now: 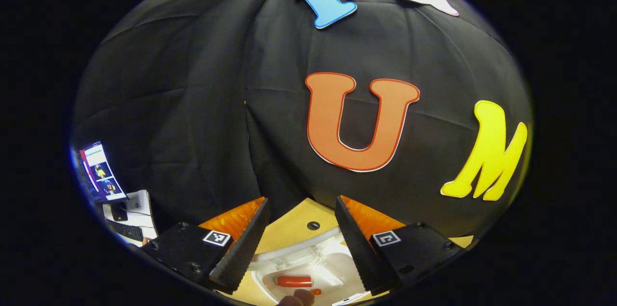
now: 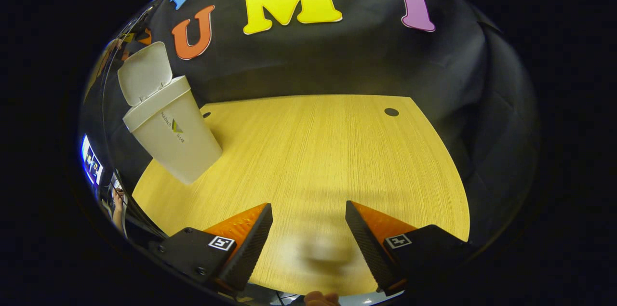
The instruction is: Press the lid of the desktop garbage bin to open it, pick up the crumpled paper on the desktop and throw it into the bin, then pick up the pop can on the desktop and drop it into the bin, and finally close the garbage bin lid.
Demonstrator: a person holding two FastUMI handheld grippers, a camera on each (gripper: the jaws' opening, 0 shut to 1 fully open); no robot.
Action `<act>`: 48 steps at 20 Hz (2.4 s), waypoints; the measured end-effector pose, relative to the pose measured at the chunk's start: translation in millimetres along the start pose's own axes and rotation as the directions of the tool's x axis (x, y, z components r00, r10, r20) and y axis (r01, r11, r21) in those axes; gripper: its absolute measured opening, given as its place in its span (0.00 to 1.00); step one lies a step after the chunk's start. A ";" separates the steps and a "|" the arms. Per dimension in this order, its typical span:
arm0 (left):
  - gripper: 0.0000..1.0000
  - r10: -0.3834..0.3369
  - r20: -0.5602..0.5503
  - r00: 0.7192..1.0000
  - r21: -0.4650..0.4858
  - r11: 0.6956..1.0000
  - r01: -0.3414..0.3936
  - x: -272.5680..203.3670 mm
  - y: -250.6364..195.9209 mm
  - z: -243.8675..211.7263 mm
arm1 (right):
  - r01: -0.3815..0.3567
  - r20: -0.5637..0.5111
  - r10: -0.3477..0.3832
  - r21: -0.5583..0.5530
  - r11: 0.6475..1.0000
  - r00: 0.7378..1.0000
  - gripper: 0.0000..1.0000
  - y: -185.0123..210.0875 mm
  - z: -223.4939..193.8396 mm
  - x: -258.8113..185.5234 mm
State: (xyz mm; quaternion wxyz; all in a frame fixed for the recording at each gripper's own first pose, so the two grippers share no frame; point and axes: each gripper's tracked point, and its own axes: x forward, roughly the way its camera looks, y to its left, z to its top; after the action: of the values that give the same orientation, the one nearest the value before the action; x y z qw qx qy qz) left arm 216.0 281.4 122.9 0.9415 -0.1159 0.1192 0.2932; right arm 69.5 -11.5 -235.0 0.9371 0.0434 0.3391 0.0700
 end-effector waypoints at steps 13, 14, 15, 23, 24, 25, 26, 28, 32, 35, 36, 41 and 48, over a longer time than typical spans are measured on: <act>0.93 -0.050 0.052 0.997 -0.035 0.998 0.052 -50.3 -35.4 -49.8 | -0.015 -0.026 0.014 -0.026 1.000 1.000 0.97 -16.1 -24.5 -6.8; 0.94 -0.054 0.039 0.998 -0.035 0.998 0.056 -54.1 -39.3 -58.6 | -0.018 -0.031 0.017 -0.029 0.999 0.999 0.97 -17.8 -26.4 -6.2; 0.94 -0.055 0.034 0.998 -0.027 0.998 0.056 -56.9 -42.4 -66.1 | -0.021 -0.033 0.020 -0.032 0.999 0.999 0.97 -20.5 -26.2 -5.7; 0.91 -0.030 -0.050 0.998 -0.002 1.000 0.029 -68.7 -71.4 -150.4 | -0.070 -0.036 0.068 -0.058 0.996 0.997 0.97 -36.9 -22.9 0.8; 0.91 -0.033 -0.052 0.998 -0.014 0.999 0.032 -68.7 -75.1 -156.4 | -0.075 -0.038 0.073 -0.053 0.996 0.997 0.97 -39.2 -22.7 1.8; 0.91 -0.039 -0.044 0.998 -0.017 0.999 0.038 -68.2 -79.1 -160.6 | -0.078 -0.040 0.076 -0.045 0.996 0.996 0.97 -41.5 -22.4 3.3; 0.91 -0.038 -0.044 0.998 -0.013 0.999 0.038 -66.4 -79.6 -165.9 | -0.084 -0.045 0.083 -0.035 0.996 0.996 0.97 -42.6 -23.5 5.5; 0.91 -0.027 -0.066 0.997 -0.009 1.000 0.027 -66.2 -79.6 -177.4 | -0.090 -0.041 0.089 -0.028 0.996 0.995 0.95 -45.2 -25.2 8.9; 0.89 -0.006 -0.100 0.995 0.015 1.000 0.008 -63.3 -78.3 -197.6 | -0.120 -0.053 0.118 -0.044 0.992 0.992 0.95 -41.6 -30.8 16.5; 0.88 0.007 -0.089 0.996 0.080 0.997 0.000 -60.9 -78.2 -200.3 | -0.133 -0.052 0.131 -0.032 0.991 0.990 0.97 -41.3 -31.0 20.7; 0.88 0.018 -0.094 0.995 0.087 0.996 -0.010 -60.2 -78.0 -202.9 | -0.134 -0.059 0.133 -0.030 0.990 0.989 0.95 -41.7 -31.7 22.6; 0.89 0.037 -0.124 0.992 0.062 0.998 -0.030 -61.4 -78.0 -212.7 | -0.142 -0.069 0.140 -0.026 0.989 0.988 0.95 -47.3 -32.2 29.2; 0.89 0.045 -0.045 0.998 0.108 0.993 -0.039 -57.4 -78.7 -207.6 | -0.128 -0.070 0.127 -0.006 0.992 0.989 0.97 -39.8 -32.8 36.1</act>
State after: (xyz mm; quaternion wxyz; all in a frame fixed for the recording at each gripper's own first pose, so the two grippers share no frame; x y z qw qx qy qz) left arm 183.3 128.4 -44.8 0.9369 -0.0695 0.1597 0.3033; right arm 79.9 -43.9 -288.0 0.9186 0.0575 0.3678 0.1331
